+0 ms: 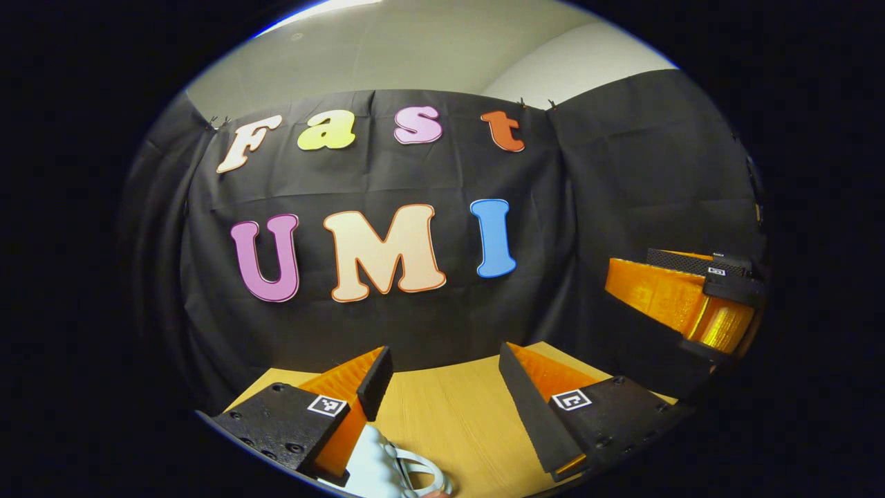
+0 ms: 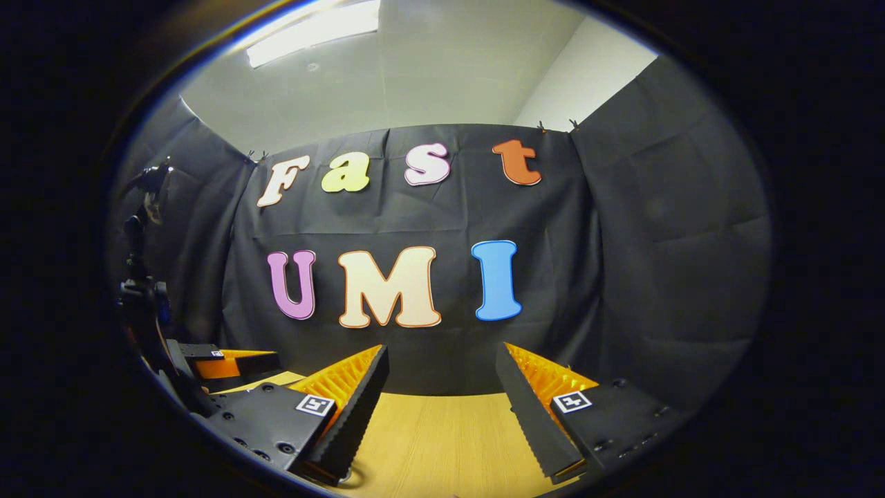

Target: First open the suitcase, pack the skin care products into it, and then close the suitcase.

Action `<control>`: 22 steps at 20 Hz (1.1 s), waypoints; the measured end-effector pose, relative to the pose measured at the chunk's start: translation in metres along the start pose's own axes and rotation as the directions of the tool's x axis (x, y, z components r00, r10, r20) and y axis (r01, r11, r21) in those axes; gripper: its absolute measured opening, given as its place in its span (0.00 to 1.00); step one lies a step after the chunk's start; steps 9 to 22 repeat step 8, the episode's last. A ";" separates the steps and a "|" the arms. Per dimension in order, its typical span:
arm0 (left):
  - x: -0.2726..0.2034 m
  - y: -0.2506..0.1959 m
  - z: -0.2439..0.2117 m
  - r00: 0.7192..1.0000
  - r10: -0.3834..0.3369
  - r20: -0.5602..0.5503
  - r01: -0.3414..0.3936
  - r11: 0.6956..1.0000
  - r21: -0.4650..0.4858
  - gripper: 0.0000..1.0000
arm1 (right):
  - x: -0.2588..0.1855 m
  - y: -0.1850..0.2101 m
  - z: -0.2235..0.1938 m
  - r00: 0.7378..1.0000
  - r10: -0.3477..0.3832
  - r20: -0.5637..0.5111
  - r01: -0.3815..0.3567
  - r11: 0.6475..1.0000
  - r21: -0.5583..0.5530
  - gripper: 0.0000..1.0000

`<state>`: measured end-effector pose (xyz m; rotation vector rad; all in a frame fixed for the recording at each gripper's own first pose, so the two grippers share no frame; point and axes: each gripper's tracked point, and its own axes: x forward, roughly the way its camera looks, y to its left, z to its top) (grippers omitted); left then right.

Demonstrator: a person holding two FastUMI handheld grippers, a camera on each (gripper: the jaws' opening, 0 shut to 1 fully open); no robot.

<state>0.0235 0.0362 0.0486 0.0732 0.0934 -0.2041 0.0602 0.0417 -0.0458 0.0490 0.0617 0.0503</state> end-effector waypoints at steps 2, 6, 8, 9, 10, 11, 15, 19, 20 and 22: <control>0.001 0.002 0.001 1.000 -0.002 0.003 0.002 1.000 0.009 0.92 | 0.001 0.000 0.003 1.000 -0.007 0.006 0.007 1.000 0.002 0.98; 0.002 0.006 0.004 1.000 -0.004 0.010 0.004 1.000 0.014 0.92 | -0.001 0.001 0.007 1.000 -0.015 0.015 0.015 1.000 -0.007 0.98; 0.001 0.006 0.005 1.000 -0.009 0.013 0.009 1.000 0.015 0.92 | -0.002 0.002 0.009 1.000 -0.017 0.019 0.017 1.000 -0.011 0.98; 0.001 0.006 0.005 1.000 -0.009 0.013 0.009 1.000 0.015 0.92 | -0.002 0.002 0.009 1.000 -0.017 0.019 0.017 1.000 -0.011 0.98; 0.001 0.006 0.005 1.000 -0.009 0.013 0.009 1.000 0.015 0.92 | -0.002 0.002 0.009 1.000 -0.017 0.019 0.017 1.000 -0.011 0.98; 0.001 0.006 0.005 1.000 -0.009 0.013 0.009 1.000 0.015 0.92 | -0.002 0.002 0.009 1.000 -0.017 0.019 0.017 1.000 -0.011 0.98; 0.001 0.006 0.005 1.000 -0.009 0.013 0.009 1.000 0.015 0.92 | -0.002 0.002 0.009 1.000 -0.017 0.019 0.017 1.000 -0.011 0.98; 0.001 0.006 0.005 1.000 -0.009 0.013 0.009 1.000 0.015 0.92 | -0.002 0.002 0.009 1.000 -0.017 0.019 0.017 1.000 -0.011 0.98; 0.001 0.006 0.005 1.000 -0.009 0.013 0.009 1.000 0.015 0.92 | -0.002 0.002 0.009 1.000 -0.017 0.019 0.017 1.000 -0.011 0.98; 0.001 0.006 0.005 1.000 -0.009 0.013 0.009 1.000 0.015 0.92 | -0.002 0.002 0.009 1.000 -0.017 0.019 0.017 1.000 -0.011 0.98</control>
